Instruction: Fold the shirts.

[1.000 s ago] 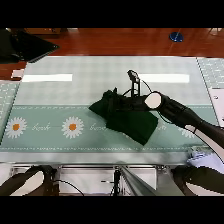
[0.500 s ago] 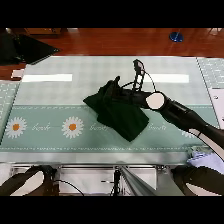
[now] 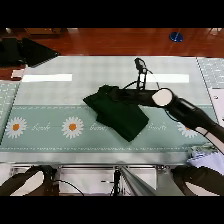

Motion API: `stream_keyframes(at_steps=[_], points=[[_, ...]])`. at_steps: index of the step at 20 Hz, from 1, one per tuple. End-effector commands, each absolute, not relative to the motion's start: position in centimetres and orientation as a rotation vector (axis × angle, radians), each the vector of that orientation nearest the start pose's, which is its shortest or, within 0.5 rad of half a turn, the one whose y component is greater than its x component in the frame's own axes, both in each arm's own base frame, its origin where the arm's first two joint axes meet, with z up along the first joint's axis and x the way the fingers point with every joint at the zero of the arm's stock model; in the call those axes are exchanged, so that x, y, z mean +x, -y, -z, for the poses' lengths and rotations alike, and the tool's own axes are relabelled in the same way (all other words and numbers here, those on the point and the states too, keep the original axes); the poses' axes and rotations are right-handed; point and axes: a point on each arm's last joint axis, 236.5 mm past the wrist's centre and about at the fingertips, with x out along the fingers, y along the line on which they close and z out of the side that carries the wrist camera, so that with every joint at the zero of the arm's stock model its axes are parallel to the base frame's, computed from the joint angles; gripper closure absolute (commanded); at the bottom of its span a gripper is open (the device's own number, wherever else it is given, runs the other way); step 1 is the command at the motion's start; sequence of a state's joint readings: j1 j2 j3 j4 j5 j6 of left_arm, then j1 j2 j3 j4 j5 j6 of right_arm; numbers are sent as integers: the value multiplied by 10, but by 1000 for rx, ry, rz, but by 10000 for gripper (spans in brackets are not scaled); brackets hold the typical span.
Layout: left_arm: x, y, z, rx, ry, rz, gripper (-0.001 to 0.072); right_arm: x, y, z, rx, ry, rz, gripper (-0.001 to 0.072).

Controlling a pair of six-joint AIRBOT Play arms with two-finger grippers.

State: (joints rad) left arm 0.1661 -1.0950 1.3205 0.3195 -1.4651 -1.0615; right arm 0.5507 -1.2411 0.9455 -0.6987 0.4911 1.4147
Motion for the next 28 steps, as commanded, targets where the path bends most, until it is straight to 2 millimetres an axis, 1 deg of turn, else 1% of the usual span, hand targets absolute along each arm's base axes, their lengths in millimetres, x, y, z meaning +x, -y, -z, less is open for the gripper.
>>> stream_keyframes(at_steps=[1,2,3,4,5,6,7,8,9,10,11,12,13,14,15,16,18,20,23,24,26,27,28], points=[[332,168,-249,-515,-754,1014,684,333,-249,-46,342,-1069,-585,133],[333,166,-238,-505,-782,995,683,324,-206,-33,258,-1153,-485,135],[334,160,-220,-474,-827,958,682,307,-148,-17,130,-1270,-338,138],[334,152,-201,-434,-879,915,676,286,-88,-5,-16,-1385,-181,188],[333,143,-179,-389,-935,866,613,262,-33,3,-141,-1491,-33,244],[330,130,-155,-338,-1001,810,477,235,8,11,-207,-1597,72,243],[326,118,-132,-295,-1064,758,311,210,20,27,-169,-1681,83,231],[322,108,-113,-275,-1125,707,261,190,8,47,-36,-1739,22,217],[316,98,-96,-260,-1182,661,259,178,-19,63,136,-1753,-65,134],[310,93,-82,-254,-1224,636,259,179,-54,73,343,-1719,-161,114],[306,91,-74,-257,-1249,628,259,189,-84,77,516,-1645,-232,111],[303,91,-69,-264,-1264,628,260,207,-110,75,672,-1543,-277,110],[301,92,-65,-270,-1275,629,260,224,-127,71,789,-1451,-300,110],[300,92,-64,-270,-1279,628,260,239,-139,67,866,-1377,-311,111],[300,91,-64,-269,-1279,626,260,249,-145,65,891,-1327,-307,111],[300,91,-64,-269,-1278,627,260,255,-151,65,874,-1297,-304,111],[300,91,-64,-269,-1278,627,260,263,-162,69,839,-1259,-284,111],[300,91,-64,-269,-1278,627,260,259,-174,83,842,-1298,-256,111],[300,91,-64,-270,-1279,627,260,240,-190,107,814,-1406,-256,111],[300,91,-64,-269,-1279,627,260,238,-195,113,812,-1418,-254,112],[300,91,-64,-269,-1279,627,260,245,-204,118,838,-1390,-238,123],[300,91,-64,-269,-1279,627,260,250,-207,118,859,-1365,-225,140],[300,91,-64,-269,-1279,627,260,257,-210,118,877,-1336,-213,231]])
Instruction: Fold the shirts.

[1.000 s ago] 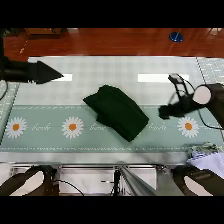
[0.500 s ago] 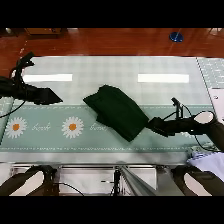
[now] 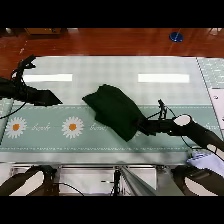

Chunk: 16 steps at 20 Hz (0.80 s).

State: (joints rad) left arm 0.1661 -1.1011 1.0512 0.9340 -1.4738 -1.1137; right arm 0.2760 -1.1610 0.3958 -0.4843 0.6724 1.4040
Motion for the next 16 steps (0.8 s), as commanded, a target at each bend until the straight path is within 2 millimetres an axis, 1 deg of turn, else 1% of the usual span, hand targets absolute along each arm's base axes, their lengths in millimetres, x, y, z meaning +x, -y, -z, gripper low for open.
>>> stream_keyframes(at_steps=[1,2,3,4,5,7,8,9,10,12,14,16], points=[[300,91,-64,-269,-1279,627,260,262,-212,116,885,-1308,-214,462],[300,91,-64,-269,-1279,627,261,266,-214,111,898,-1296,-228,683],[300,91,-64,-269,-1279,627,261,270,-217,103,900,-1286,-262,682],[300,91,-64,-269,-1279,627,260,274,-221,87,883,-1266,-327,682],[300,91,-64,-269,-1279,627,261,280,-223,67,871,-1232,-389,682],[300,91,-64,-269,-1277,626,260,299,-217,11,877,-1114,-483,682],[300,91,-64,-269,-1277,626,261,309,-209,-24,884,-1034,-517,682],[300,91,-64,-269,-1277,626,260,316,-198,-56,896,-964,-528,682],[300,91,-64,-269,-1277,626,261,322,-182,-88,906,-898,-517,683],[300,91,-64,-269,-1277,626,260,323,-143,-136,878,-813,-449,683],[300,91,-64,-269,-1277,626,261,309,-104,-166,821,-804,-350,683],[300,91,-64,-268,-1277,627,261,286,-67,-188,766,-828,-243,684]])
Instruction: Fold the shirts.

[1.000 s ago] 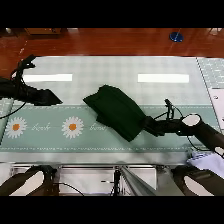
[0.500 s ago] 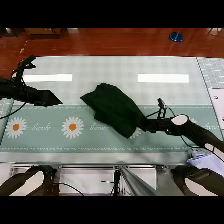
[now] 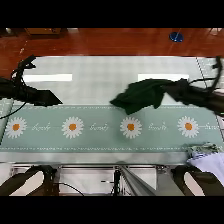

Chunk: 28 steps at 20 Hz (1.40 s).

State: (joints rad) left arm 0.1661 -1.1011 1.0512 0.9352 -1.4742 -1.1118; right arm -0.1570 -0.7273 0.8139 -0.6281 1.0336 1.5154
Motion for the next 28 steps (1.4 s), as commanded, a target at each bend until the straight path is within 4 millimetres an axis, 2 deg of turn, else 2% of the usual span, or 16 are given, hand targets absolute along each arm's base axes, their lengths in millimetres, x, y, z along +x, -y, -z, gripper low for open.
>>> stream_keyframes(at_steps=[1,3,5,8,9,13,15,17,22,24,28], points=[[300,91,-64,-268,-1277,627,261,274,-51,-198,733,-835,-194,683],[300,91,-64,-266,-1276,629,261,249,-14,-216,677,-850,-50,683],[302,91,-64,-266,-1268,624,261,225,26,-222,634,-867,133,684],[306,90,-64,-265,-1254,615,260,175,80,-209,564,-968,402,684],[306,90,-64,-265,-1254,615,261,162,92,-203,580,-1000,476,685],[307,90,-64,-264,-1250,611,261,152,103,-195,615,-1040,535,684],[308,89,-64,-259,-1246,614,261,133,120,-191,617,-1067,666,685],[309,89,-64,-242,-1235,622,261,131,122,-190,620,-1071,685,686],[328,84,-58,-250,-1195,580,261,137,131,-179,662,-1119,681,686],[334,82,-50,-263,-1205,568,261,148,130,-173,703,-1140,642,685],[337,81,-29,-293,-1262,569,260,195,105,-170,909,-1123,440,684]])
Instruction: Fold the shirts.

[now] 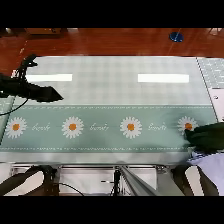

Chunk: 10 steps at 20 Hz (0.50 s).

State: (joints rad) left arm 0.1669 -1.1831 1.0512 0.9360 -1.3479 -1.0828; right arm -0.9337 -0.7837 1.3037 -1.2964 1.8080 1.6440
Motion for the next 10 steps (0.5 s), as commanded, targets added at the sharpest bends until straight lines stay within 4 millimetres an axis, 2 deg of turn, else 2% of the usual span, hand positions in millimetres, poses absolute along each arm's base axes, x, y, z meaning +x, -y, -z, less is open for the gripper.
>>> stream_keyframes(at_steps=[1,3,7,10], points=[[337,81,-26,-297,-1272,569,261,204,97,-173,960,-1110,396,684],[338,81,-23,-300,-1279,569,260,203,96,-174,1002,-1098,433,684],[338,78,-20,-263,-1271,582,261,170,121,-169,920,-1105,640,684],[347,75,-19,-254,-1244,561,261,157,131,-159,983,-1102,700,684]])
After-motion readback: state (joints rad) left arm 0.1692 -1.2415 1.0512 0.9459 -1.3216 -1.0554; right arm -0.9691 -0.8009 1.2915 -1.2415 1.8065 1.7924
